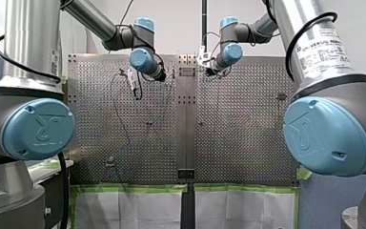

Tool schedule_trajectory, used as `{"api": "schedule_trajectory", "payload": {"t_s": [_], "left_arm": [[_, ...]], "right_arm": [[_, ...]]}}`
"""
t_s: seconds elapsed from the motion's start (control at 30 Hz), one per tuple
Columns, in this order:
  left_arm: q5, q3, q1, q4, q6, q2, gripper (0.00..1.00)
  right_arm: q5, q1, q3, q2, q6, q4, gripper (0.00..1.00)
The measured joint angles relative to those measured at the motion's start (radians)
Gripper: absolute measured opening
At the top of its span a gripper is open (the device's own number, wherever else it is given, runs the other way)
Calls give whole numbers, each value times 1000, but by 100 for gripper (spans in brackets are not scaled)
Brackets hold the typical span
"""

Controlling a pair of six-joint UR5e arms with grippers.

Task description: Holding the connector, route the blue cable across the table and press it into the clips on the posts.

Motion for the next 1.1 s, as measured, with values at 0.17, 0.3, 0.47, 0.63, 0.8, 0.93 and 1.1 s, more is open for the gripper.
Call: {"api": "schedule_trajectory", "payload": {"t_s": [0.17, 0.3, 0.47, 0.63, 0.8, 0.93, 1.1], "left_arm": [[-15, -4, -33, 2, 27, 37, 100], [-48, 10, -69, 25, 40, 46, 100], [-89, 46, -110, 23, 60, 15, 100], [-130, 88, -152, -1, 72, -25, 100], [-177, 134, -198, -28, 78, -72, 100], [-211, 168, -233, -38, 84, -105, 100], [-252, 209, -253, -58, 97, -141, 100]], "right_arm": [[12, -4, 12, -11, -5, 3, 0], [16, -5, 16, -17, -6, 4, 0], [17, -4, 19, -19, -10, 5, 0], [18, -5, 28, -20, -13, 6, 0], [18, -7, 31, -21, -13, 6, 0], [18, -8, 32, -22, -13, 5, 0], [19, -8, 32, -23, -13, 5, 0]]}}
